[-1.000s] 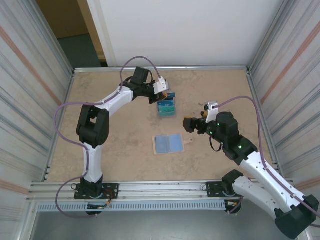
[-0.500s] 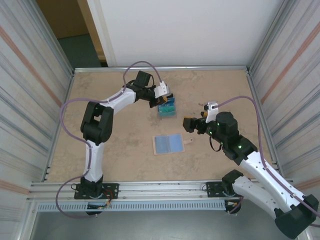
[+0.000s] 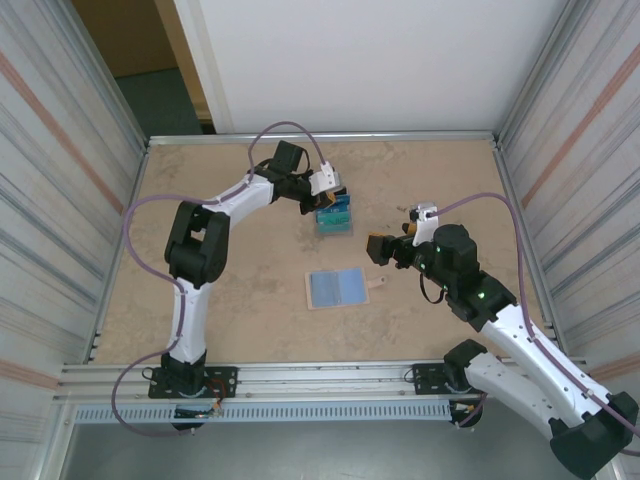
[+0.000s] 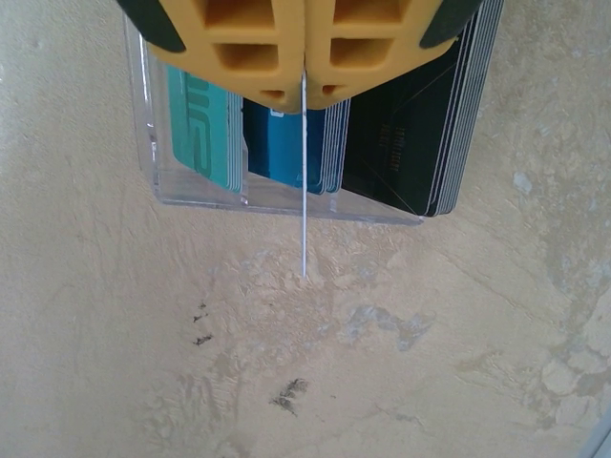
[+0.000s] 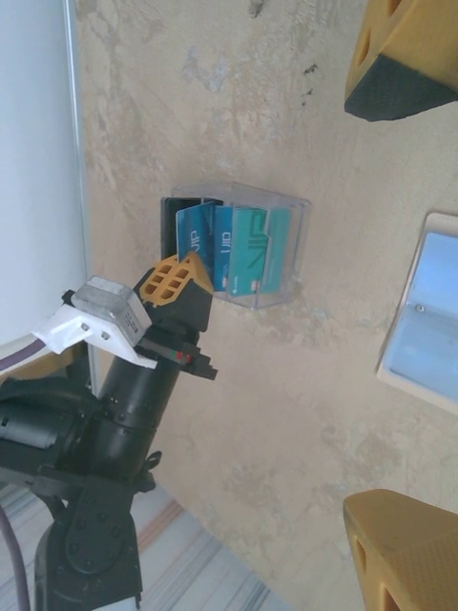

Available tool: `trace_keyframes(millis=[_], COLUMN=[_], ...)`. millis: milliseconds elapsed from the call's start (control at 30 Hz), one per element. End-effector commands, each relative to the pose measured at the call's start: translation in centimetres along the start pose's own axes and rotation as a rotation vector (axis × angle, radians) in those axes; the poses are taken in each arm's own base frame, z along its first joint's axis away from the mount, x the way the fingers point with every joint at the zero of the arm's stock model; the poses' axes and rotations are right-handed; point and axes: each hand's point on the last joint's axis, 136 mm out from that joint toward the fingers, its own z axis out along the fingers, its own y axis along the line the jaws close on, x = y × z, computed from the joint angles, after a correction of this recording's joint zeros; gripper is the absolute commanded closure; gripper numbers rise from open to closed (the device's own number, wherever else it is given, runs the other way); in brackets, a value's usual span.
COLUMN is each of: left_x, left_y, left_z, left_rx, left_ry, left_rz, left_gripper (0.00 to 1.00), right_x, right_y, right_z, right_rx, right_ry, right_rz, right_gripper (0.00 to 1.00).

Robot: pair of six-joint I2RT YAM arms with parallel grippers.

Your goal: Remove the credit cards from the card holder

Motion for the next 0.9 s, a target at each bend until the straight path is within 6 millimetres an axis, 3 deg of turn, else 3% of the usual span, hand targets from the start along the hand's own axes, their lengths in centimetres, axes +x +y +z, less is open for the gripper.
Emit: trace_keyframes(millis=[0,167,333,533,833,867], left_x=[0.3,0.8,0.5,-0.2,-4.2,-4.7], left_y=[0.7,0.8,0.8,0.8,-0.3,-0.6], left_z=[0.1,0.2,-0.3,-1.2,-4.2,-4.7], left_rx=[-0.008,-0.012,-0.019,-0.036,-0.083,-0.093], left_ry=[0.009,0.025,0.029,0.029,-0.011,-0.019], left_rz=[0.010,0.003,0.001,0.012,0.068,0.072], left_gripper=[1.00,1.00,0.79,0.78,0.77,0.73], right_x=[-0.4,-0.2,-0.1,0.1,1.1,1.4], right_y=[-0.2,-0.2,-0.3,-0.3,-0.8,-0.9], right_z=[-0.3,-0.3,-0.3,-0.1,1.0,1.2], right_rx=[0.006,0.005,0.007,0.010,0.058,0.069], right_ry=[-0.026,-0.020,-0.017,-0.003,0.066,0.083], right_rz=[0.028,0.029,0.029,0.031,0.045,0.040], right_gripper=[0.01,0.01,0.01,0.01,0.01,0.01])
